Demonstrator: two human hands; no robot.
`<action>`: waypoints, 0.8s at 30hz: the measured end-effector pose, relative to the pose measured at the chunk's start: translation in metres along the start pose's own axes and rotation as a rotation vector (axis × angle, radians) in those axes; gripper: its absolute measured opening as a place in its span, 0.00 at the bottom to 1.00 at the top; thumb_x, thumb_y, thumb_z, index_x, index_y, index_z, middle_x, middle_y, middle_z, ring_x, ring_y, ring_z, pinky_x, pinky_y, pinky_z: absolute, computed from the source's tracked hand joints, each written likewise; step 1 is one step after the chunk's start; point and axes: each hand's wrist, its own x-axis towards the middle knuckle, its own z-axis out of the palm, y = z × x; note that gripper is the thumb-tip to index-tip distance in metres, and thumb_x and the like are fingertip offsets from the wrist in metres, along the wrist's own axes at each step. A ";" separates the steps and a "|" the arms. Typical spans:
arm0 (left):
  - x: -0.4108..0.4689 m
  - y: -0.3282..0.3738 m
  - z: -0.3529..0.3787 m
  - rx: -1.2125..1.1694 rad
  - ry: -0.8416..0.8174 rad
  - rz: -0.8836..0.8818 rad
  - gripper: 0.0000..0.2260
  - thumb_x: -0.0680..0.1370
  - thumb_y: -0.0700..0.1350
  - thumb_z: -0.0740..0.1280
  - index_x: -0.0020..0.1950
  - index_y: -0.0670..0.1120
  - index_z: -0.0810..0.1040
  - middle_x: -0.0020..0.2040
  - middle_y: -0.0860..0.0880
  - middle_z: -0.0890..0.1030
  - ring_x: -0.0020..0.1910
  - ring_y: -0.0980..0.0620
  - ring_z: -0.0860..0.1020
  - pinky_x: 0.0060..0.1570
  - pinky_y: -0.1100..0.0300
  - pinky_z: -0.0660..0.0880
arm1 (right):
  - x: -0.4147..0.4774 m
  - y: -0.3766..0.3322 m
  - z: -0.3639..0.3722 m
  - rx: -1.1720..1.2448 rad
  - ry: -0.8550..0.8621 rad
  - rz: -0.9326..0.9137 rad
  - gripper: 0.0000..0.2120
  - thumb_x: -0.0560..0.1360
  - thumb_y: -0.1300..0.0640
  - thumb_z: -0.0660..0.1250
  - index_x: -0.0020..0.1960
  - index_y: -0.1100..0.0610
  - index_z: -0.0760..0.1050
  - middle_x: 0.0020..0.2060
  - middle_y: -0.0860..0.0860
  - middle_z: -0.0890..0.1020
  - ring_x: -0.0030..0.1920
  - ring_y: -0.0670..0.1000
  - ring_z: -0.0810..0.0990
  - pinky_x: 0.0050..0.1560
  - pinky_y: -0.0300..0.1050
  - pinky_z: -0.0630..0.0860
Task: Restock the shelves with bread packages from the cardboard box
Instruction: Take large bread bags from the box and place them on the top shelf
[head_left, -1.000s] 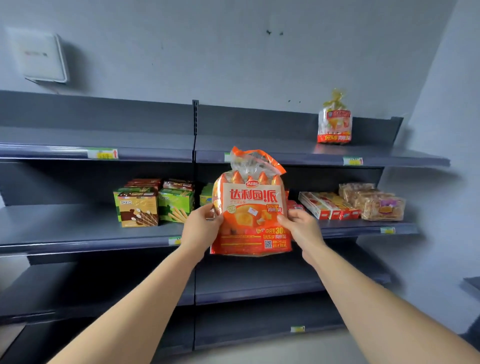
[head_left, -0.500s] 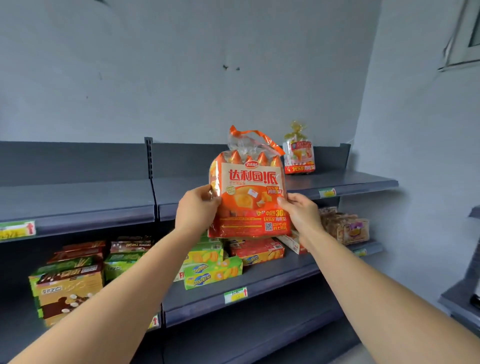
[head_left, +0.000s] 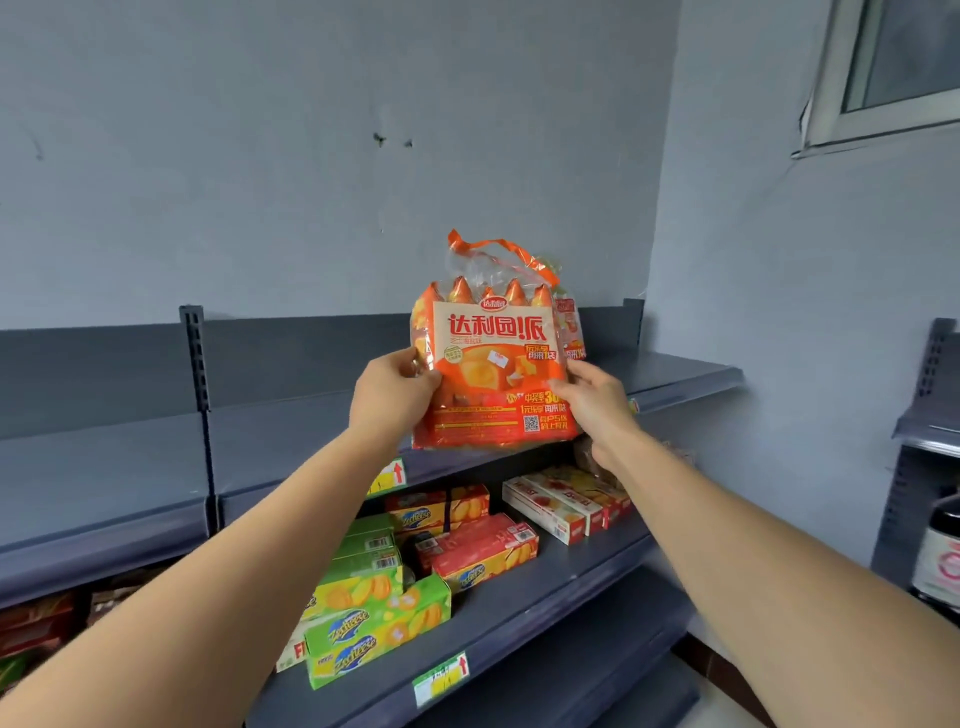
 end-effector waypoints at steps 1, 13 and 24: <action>0.010 -0.001 0.008 -0.015 -0.004 -0.004 0.18 0.79 0.48 0.65 0.69 0.48 0.72 0.58 0.49 0.80 0.53 0.49 0.80 0.56 0.46 0.78 | 0.010 0.002 -0.003 -0.020 0.003 -0.007 0.17 0.79 0.54 0.64 0.67 0.51 0.72 0.54 0.48 0.79 0.52 0.49 0.79 0.44 0.44 0.76; 0.138 -0.008 0.107 -0.087 -0.087 -0.030 0.19 0.77 0.47 0.66 0.69 0.48 0.73 0.54 0.49 0.82 0.49 0.51 0.82 0.55 0.47 0.79 | 0.146 0.036 -0.036 -0.111 0.035 -0.014 0.17 0.80 0.52 0.62 0.69 0.49 0.70 0.53 0.49 0.78 0.54 0.50 0.79 0.51 0.49 0.79; 0.242 -0.026 0.196 -0.083 -0.146 -0.091 0.19 0.81 0.52 0.60 0.69 0.44 0.71 0.50 0.47 0.81 0.52 0.46 0.80 0.56 0.44 0.78 | 0.266 0.079 -0.056 -0.133 0.081 0.047 0.17 0.81 0.57 0.62 0.69 0.53 0.71 0.41 0.45 0.78 0.42 0.46 0.79 0.48 0.48 0.79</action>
